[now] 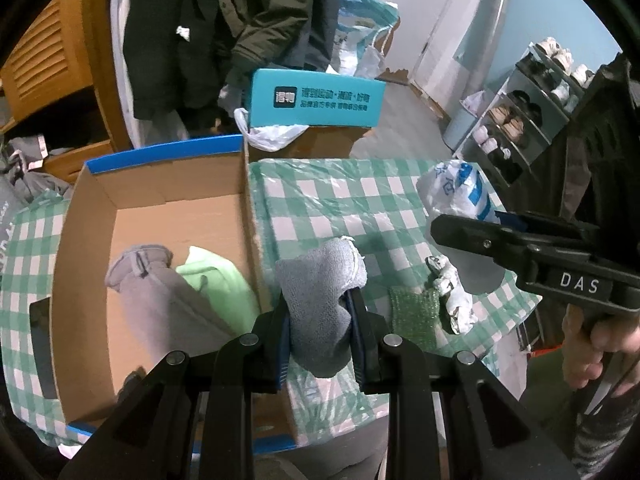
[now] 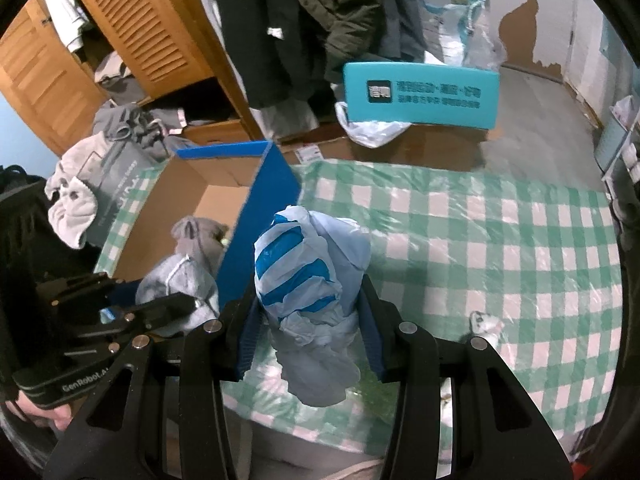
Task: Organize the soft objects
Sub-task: 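Lower both socks into the box and open the left and right tools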
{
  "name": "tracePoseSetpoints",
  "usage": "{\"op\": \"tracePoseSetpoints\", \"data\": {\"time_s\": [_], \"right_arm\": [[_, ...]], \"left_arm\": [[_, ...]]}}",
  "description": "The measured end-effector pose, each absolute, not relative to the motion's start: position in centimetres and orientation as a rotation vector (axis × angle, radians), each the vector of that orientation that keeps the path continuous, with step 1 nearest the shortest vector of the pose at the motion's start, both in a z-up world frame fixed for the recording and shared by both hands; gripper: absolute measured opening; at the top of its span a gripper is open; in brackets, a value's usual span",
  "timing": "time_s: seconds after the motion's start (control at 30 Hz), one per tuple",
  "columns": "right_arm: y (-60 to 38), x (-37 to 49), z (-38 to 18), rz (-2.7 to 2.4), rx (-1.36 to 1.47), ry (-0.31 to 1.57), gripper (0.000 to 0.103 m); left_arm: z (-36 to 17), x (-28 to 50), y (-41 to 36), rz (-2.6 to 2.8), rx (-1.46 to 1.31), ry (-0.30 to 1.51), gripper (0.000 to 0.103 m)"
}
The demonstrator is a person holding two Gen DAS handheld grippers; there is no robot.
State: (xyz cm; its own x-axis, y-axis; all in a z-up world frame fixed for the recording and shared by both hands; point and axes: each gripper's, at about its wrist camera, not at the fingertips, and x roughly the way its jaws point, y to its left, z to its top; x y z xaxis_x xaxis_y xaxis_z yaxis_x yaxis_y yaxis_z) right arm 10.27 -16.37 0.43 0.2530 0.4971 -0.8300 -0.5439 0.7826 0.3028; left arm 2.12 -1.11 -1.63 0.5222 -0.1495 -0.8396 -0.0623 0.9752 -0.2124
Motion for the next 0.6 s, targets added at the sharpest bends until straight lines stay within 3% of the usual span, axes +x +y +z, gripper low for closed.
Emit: {"op": "tracePoseSetpoints", "data": {"time_s": [0.6], "right_arm": [[-8.6, 9.3, 1.1, 0.782, -0.106, 1.096, 0.044]], "left_arm": [[-1.7, -0.5, 5.5, 0.048, -0.296, 0.999, 0.025]]}}
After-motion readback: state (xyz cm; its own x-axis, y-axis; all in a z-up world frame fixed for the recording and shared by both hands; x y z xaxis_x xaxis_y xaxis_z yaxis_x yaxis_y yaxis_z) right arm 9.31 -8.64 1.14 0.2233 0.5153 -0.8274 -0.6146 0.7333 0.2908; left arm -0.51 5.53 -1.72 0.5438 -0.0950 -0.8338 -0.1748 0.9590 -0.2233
